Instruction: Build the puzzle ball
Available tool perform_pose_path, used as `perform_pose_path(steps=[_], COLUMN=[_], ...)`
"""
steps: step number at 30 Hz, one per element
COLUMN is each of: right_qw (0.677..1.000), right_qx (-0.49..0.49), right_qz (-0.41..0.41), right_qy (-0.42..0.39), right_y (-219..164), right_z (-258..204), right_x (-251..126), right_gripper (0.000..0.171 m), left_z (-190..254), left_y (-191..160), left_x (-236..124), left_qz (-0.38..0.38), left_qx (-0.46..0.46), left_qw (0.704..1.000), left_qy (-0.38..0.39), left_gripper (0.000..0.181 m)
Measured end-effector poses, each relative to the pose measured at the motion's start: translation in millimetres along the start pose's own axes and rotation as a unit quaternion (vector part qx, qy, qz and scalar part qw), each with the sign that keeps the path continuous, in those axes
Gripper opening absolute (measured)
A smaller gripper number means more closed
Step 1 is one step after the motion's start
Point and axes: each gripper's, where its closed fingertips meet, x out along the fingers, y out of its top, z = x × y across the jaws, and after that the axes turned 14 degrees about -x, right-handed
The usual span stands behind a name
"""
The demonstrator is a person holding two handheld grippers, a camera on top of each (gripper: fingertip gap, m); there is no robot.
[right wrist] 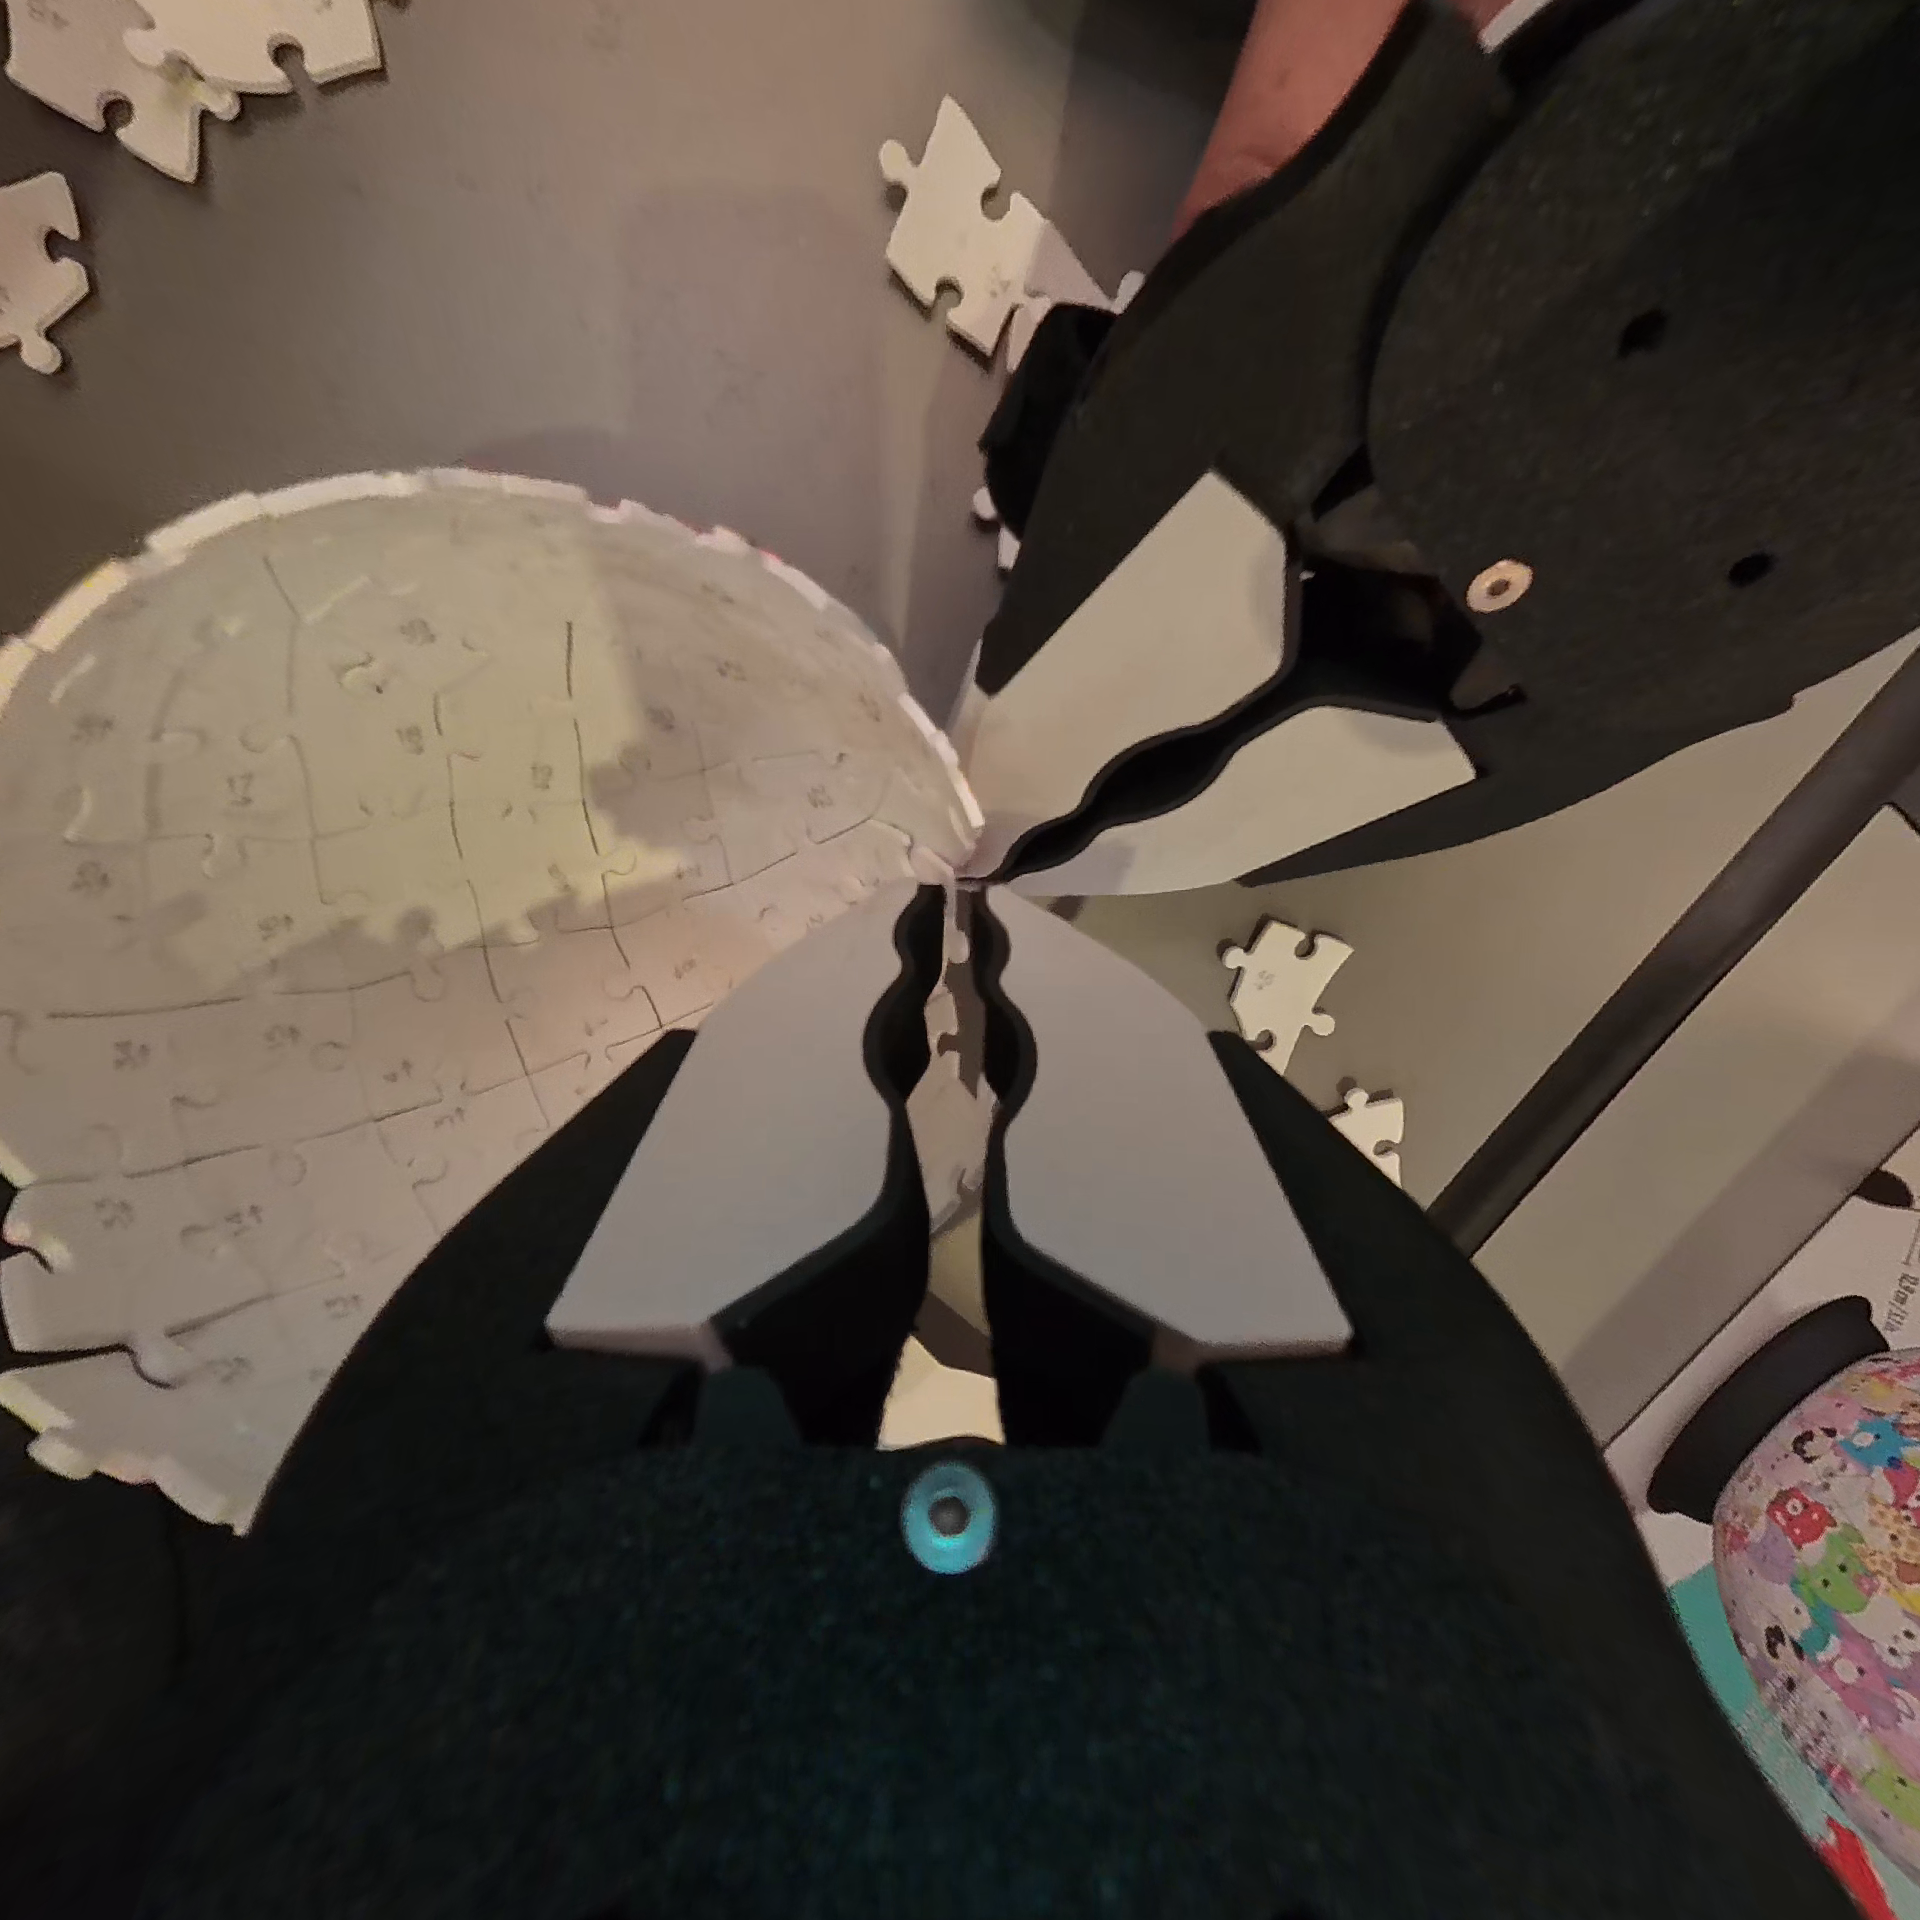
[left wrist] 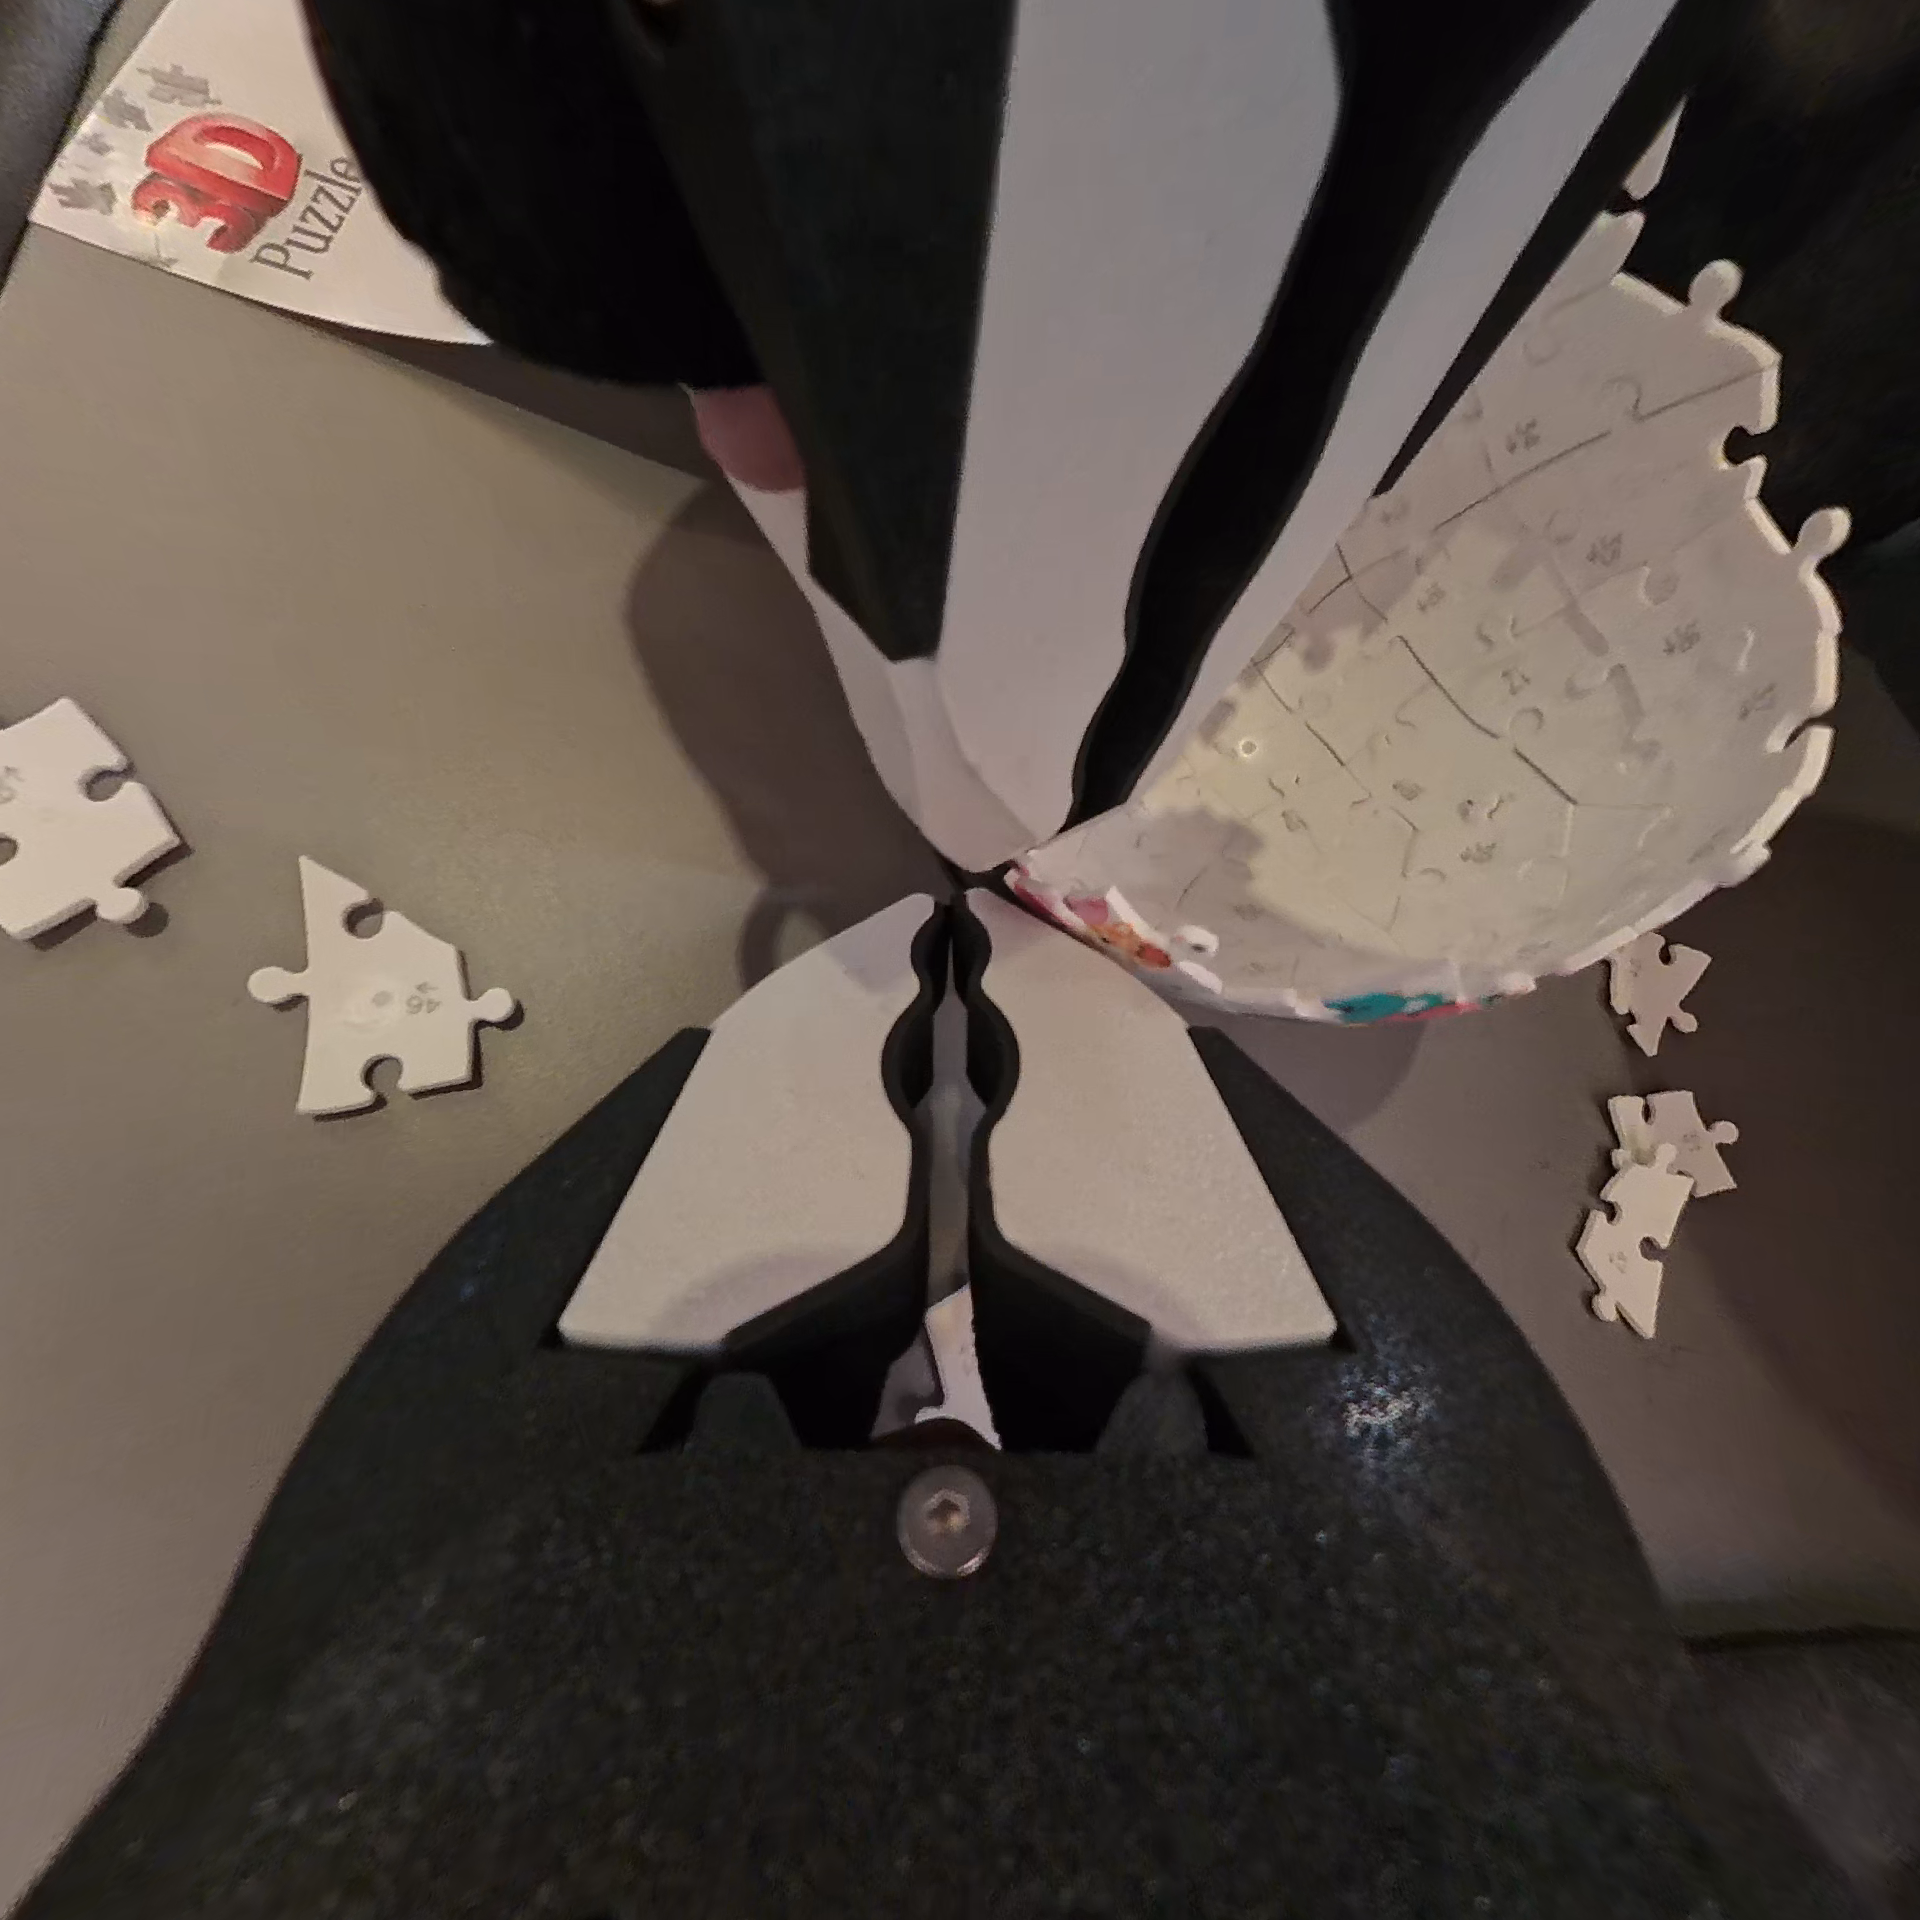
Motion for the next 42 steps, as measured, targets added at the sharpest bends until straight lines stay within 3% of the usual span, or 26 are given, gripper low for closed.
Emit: perform_pose_path(steps=[15,23,27,30,35,42], right_qw=[0.999,0.995,0.989,0.994,0.997,0.997], right_qx=[0.000,0.013,-0.010,-0.047,0.004,0.067], right_qz=[0.034,0.058,0.088,0.039,-0.035,-0.042], right_qy=[-0.022,-0.083,-0.122,-0.089,0.064,0.010], right_y=[9,24,52,57,39,44], right_z=[2,1,-4,-5,-22,-13], right_x=[-19,-70,-98,-95,-69,-33], right_gripper=[0.012,0.014,0.000,0.000,0.000,0.000], left_z=[-2,-3,-4,-4,-4,-3], left_y=[-2,-2,-2,-2,-1,-1], left_x=[5,6,5,5,4,4], left_qz=[-0.005,-0.003,-0.002,-0.005,-0.004,-0.005], left_qx=[-0.003,-0.012,-0.013,-0.028,-0.046,-0.052], left_qw=[1.000,1.000,1.000,0.999,0.998,0.997], left_qy=[0.001,-0.008,-0.012,-0.026,-0.042,-0.053], left_gripper=[0.000,0.000,0.000,0.000,0.000,0.000])
